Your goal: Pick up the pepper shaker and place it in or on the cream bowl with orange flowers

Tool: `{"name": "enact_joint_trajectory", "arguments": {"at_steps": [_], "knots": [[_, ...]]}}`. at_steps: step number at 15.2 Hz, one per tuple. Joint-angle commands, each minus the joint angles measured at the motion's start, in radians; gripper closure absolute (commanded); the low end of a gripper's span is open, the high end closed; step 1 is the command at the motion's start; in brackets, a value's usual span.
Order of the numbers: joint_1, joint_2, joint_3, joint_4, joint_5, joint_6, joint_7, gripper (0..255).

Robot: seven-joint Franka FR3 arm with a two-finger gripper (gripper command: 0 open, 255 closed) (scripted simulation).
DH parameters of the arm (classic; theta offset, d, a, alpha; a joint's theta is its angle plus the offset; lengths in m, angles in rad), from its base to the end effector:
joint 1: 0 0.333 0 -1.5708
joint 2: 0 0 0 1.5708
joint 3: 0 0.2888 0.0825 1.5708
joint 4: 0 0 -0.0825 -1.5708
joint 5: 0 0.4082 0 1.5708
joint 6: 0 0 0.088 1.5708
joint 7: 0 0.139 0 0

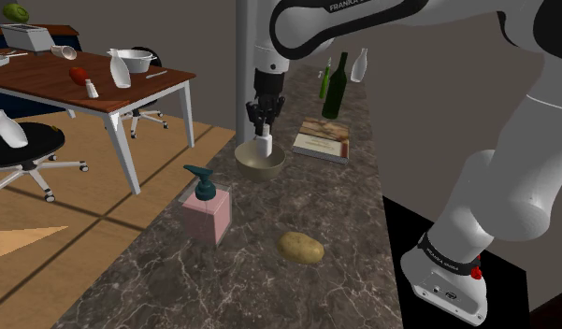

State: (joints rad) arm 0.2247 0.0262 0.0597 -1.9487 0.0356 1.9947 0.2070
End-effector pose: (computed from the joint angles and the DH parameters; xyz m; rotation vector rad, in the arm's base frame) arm 0.5640 0.1681 0.3977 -3.1020 -0.0978 -0.0170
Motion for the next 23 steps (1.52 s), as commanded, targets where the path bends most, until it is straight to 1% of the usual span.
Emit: {"name": "enact_joint_trajectory", "arguments": {"at_steps": [1,6,7,12,16,23], "knots": [[0.000,0.002,0.000,-0.005,0.000,0.008,0.000,255],[0.000,0.003,0.000,-0.005,0.000,0.008,0.000,255],[0.000,0.003,0.000,-0.005,0.000,0.008,0.000,0],[0.000,0.003,0.000,-0.005,0.000,0.008,0.000,0],[-0.002,-0.022,-0.002,0.093,0.000,-0.115,0.000,0],[-0.002,-0.022,-0.002,0.093,0.000,-0.115,0.000,0]]}}
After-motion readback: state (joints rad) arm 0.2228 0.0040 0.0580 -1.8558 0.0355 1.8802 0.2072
